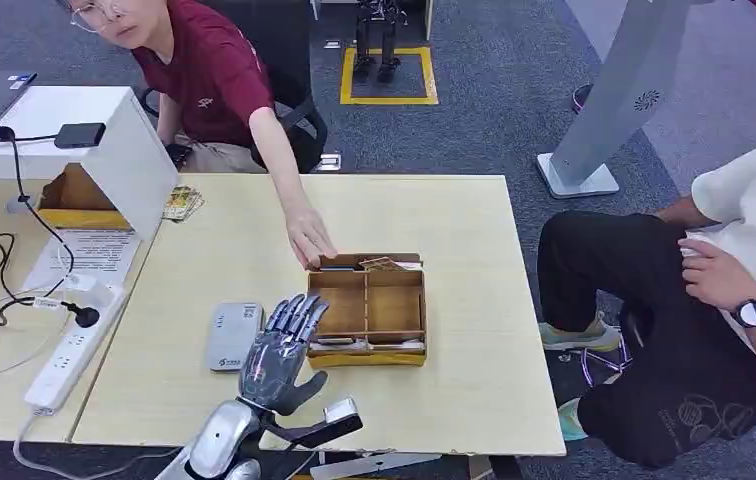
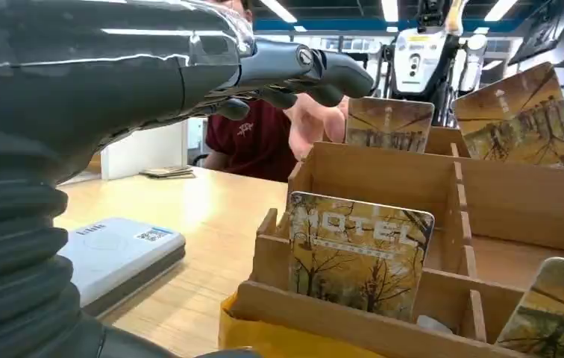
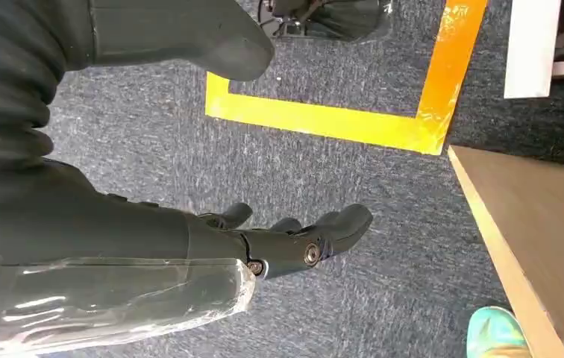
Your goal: Pass the card to the sensor for recognition and then transmit it.
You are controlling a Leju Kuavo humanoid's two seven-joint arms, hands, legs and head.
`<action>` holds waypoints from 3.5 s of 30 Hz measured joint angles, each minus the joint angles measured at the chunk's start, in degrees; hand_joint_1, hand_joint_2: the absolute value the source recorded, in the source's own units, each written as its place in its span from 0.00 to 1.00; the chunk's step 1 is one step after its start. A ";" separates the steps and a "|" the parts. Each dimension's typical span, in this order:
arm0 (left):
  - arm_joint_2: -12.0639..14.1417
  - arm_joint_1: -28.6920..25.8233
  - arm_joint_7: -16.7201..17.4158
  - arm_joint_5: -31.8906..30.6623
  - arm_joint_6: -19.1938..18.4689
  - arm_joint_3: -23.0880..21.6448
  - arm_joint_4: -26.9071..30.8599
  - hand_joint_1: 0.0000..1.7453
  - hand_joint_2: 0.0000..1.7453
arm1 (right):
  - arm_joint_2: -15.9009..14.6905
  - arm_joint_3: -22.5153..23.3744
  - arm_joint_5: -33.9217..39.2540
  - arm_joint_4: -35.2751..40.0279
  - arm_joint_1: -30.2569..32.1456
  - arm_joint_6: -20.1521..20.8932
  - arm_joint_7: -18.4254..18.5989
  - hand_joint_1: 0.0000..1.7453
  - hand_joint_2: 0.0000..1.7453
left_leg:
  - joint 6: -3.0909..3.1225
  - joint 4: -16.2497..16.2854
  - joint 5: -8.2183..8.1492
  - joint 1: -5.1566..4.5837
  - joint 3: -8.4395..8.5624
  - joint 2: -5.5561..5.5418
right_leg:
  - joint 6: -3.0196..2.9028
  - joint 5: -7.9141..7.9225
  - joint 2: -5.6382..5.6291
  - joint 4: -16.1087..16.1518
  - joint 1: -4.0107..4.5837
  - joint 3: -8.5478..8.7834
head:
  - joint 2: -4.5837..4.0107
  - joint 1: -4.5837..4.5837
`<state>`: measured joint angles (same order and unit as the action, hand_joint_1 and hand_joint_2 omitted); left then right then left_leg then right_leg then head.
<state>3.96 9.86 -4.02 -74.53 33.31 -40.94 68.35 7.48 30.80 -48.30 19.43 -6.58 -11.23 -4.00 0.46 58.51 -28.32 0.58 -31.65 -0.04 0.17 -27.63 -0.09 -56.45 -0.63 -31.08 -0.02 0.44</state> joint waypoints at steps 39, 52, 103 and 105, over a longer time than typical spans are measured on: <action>-3.65 1.48 -4.22 6.29 -1.44 -0.04 0.39 0.00 1.00 | 0.28 -2.82 1.51 0.00 -0.08 -0.42 0.22 0.00 1.00 | -0.01 0.00 0.00 0.00 0.00 0.00 | 0.00 0.00 0.00 -0.01 0.00 0.00 | 0.00 0.00; -4.04 1.51 -4.22 6.36 -1.42 -0.07 0.39 0.00 1.00 | 0.28 -2.86 1.51 0.00 -0.10 -0.46 0.22 0.00 1.00 | 0.00 0.00 0.00 0.00 0.00 0.00 | 0.00 0.00 0.00 -0.01 0.00 0.00 | 0.00 0.00; -5.53 3.18 -2.38 6.69 -0.33 -0.44 -5.79 0.00 1.00 | 0.92 -6.60 3.37 0.52 -0.45 -0.26 1.33 0.00 1.00 | -0.02 0.00 0.02 0.00 0.01 0.00 | 0.00 0.00 0.00 -0.04 0.00 0.00 | 0.00 -0.02; -5.55 3.23 -2.38 7.13 -0.28 -0.33 -5.79 0.00 1.00 | 0.92 -6.84 3.54 0.57 -0.44 -0.26 1.40 0.00 1.00 | -0.02 0.00 0.02 0.00 0.01 0.00 | 0.00 0.00 0.00 -0.04 0.00 0.00 | 0.00 0.00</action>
<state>-1.60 13.10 -6.40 -67.41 33.03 -41.27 62.55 8.39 23.95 -44.76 20.00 -7.02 -11.50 -2.60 0.44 58.52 -28.31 0.58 -31.64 -0.04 0.16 -27.62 -0.09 -56.49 -0.63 -31.08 -0.02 0.44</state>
